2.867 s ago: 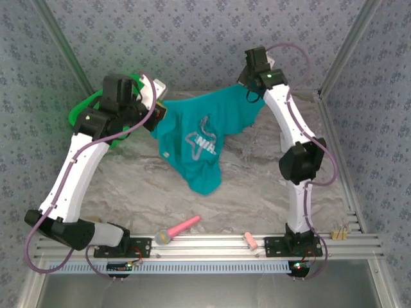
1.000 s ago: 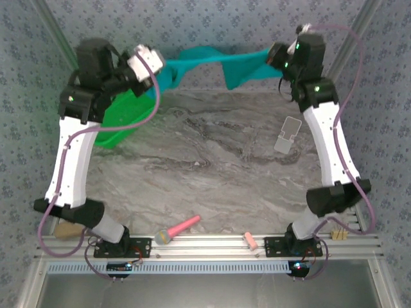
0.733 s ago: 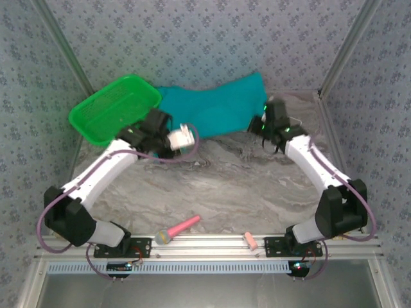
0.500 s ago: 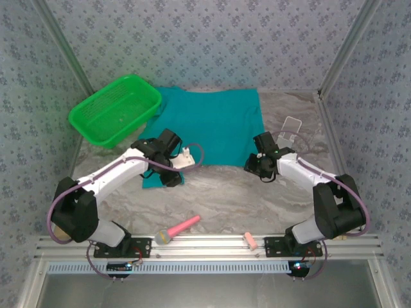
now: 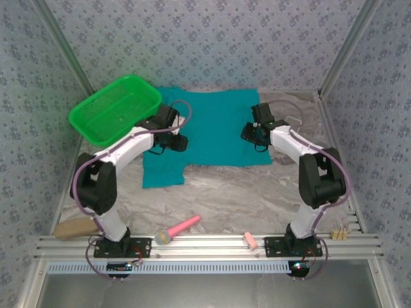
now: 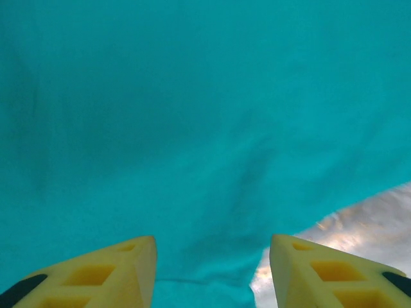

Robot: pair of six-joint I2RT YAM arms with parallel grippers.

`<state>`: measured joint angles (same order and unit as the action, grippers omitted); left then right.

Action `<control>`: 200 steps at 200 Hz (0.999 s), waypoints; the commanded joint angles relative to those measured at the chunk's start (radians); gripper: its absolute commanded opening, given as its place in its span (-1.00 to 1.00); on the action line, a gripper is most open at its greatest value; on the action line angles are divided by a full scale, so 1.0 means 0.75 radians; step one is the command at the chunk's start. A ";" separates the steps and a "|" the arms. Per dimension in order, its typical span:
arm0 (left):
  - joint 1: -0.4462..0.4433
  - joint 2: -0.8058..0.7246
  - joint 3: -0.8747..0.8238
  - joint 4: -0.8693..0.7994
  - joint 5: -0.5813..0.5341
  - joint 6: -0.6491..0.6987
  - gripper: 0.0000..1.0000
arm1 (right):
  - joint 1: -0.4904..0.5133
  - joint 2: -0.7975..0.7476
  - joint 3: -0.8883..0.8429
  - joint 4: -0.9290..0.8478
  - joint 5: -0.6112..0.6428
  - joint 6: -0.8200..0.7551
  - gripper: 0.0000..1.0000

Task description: Fold the inside-out t-shirt

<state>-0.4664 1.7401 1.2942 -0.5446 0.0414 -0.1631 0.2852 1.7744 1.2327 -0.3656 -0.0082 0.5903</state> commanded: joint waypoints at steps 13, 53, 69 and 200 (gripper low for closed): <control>-0.021 0.109 -0.115 0.180 -0.058 -0.251 -0.03 | -0.031 0.037 -0.184 0.041 0.142 0.081 -0.61; -0.130 0.151 -0.180 0.187 0.024 -0.206 -0.03 | -0.035 -0.096 -0.441 0.041 0.235 0.111 -1.00; -0.194 0.120 -0.251 0.187 0.138 -0.178 -0.03 | 0.005 -0.232 -0.545 -0.006 0.222 0.133 -1.00; 0.001 -0.386 -0.409 -0.064 0.297 -0.494 0.03 | 0.064 -0.551 -0.506 -0.004 0.209 -0.054 -0.32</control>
<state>-0.5262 1.5211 0.9264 -0.5514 0.2520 -0.4416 0.4084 1.2449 0.7647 -0.4786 0.1810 0.6556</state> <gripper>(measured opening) 0.507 0.323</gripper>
